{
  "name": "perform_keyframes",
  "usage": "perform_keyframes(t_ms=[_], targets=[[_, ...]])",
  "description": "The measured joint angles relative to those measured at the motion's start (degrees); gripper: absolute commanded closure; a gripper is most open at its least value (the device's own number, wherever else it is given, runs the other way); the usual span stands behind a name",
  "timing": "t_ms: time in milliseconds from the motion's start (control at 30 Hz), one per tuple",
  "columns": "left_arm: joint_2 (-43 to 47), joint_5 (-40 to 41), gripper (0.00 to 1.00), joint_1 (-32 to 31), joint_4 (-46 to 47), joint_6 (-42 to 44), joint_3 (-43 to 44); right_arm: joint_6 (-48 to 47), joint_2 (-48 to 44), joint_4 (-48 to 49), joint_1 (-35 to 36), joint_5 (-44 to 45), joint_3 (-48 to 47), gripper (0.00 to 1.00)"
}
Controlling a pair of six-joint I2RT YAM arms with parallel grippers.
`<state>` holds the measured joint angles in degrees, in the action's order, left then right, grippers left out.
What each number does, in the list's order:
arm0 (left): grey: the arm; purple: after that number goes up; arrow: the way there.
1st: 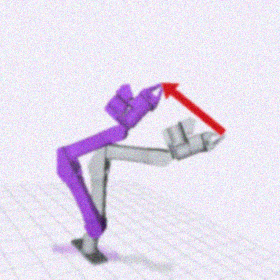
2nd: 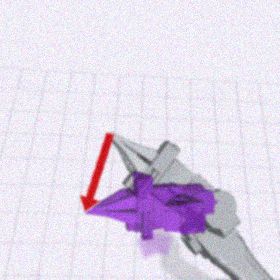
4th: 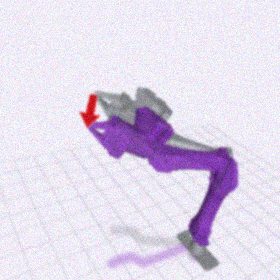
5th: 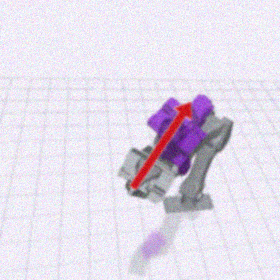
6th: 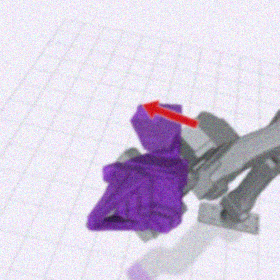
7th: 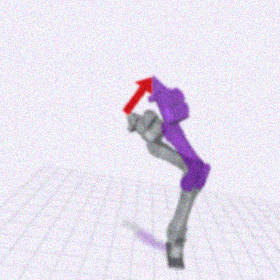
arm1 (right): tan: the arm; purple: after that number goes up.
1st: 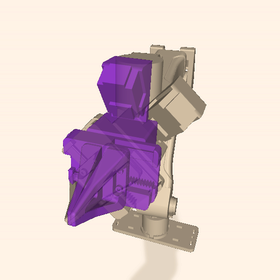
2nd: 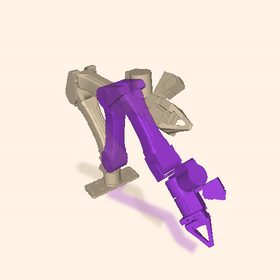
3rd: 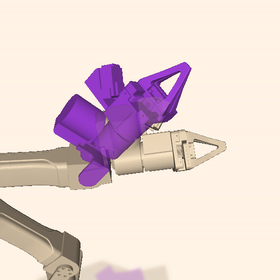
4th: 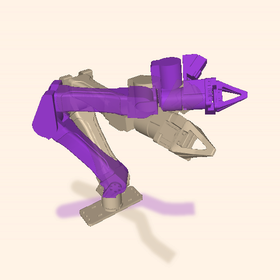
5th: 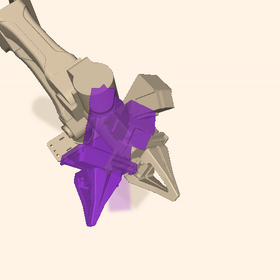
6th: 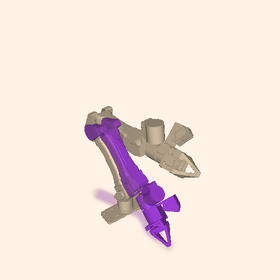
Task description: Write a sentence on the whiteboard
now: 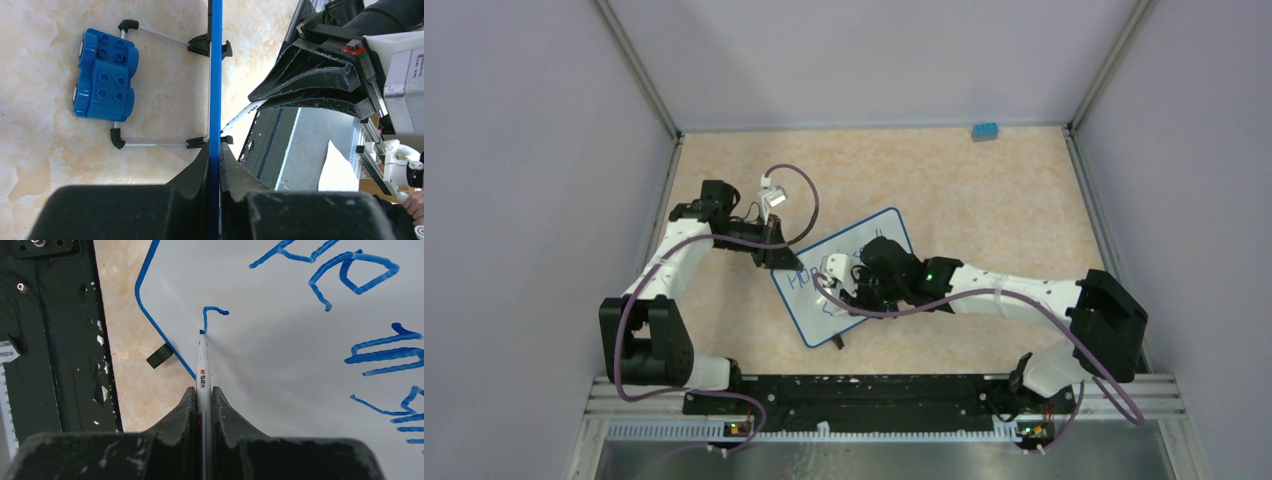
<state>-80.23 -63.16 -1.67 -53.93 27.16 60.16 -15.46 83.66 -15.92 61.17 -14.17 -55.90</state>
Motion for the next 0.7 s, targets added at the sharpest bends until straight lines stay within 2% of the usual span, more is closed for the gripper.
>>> perform_keyframes(t_ms=[467, 700], targets=[[0.0, 0.0, 1.0, -0.02, 0.02, -0.04, 0.0, 0.02, 2.58, -1.22, 1.36, -1.86, -2.32, 1.0], [0.0, 0.02, 1.0, -0.02, 0.0, -0.04, 0.0, 0.0, -2.75, -1.2, 0.74, -3.19, -2.25, 1.0]])
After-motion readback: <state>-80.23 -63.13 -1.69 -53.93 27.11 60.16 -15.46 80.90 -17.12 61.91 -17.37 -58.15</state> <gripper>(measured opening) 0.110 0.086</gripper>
